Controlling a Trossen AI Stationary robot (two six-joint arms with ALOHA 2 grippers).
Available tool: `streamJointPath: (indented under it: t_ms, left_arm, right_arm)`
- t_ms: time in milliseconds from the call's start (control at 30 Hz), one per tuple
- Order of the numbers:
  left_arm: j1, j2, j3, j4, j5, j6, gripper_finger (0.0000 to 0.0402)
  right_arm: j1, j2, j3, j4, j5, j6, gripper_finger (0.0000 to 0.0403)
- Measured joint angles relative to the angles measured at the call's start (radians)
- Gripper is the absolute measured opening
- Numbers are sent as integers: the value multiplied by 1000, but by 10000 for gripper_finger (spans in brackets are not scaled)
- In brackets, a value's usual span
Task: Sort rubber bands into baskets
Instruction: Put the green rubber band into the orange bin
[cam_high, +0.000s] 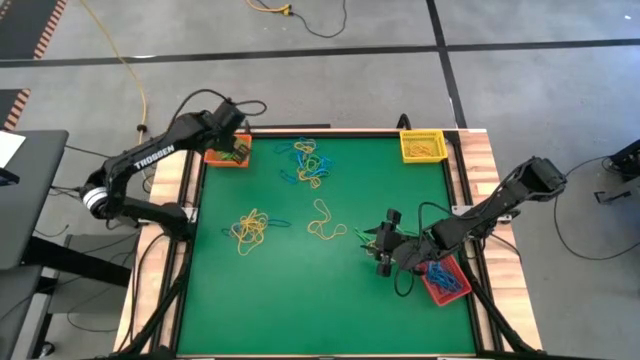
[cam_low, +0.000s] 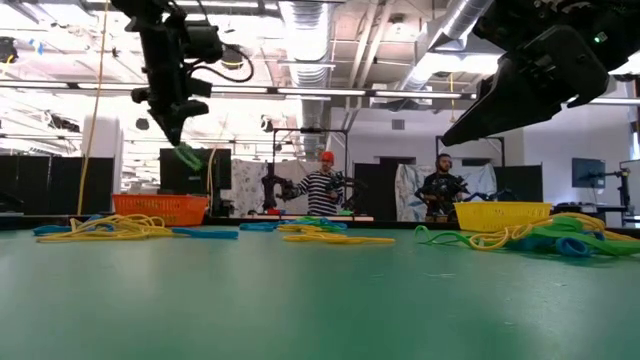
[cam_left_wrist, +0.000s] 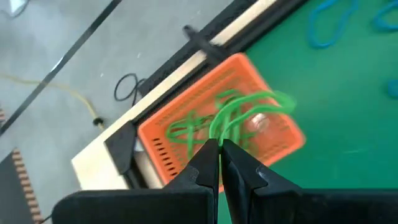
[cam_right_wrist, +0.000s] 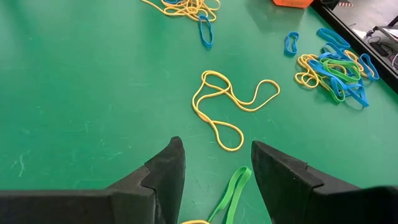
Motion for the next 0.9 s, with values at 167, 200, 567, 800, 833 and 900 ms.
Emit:
streamJointPath:
  t_ms: [167, 200, 567, 800, 833, 900]
  left_arm:
    - [69, 47, -34, -22, 1, 13, 0]
    - [76, 64, -37, -32, 1, 15, 0]
    - [67, 220, -38, -15, -114, 13, 15]
    - [67, 231, -38, 16, -114, 15, 83]
    - [67, 231, -38, 17, -114, 15, 94]
    - [67, 231, -38, 16, -113, 17, 114]
  right_arm:
    - [0, 0, 0, 0, 0, 0, 215]
    - [0, 0, 0, 1, 0, 0, 215]
    - [0, 0, 0, 1, -2, 1, 215]
    - [0, 0, 0, 0, -3, 0, 215]
    - [0, 0, 0, 0, -3, -1, 215]
    - [0, 0, 0, 0, -3, -3, 215]
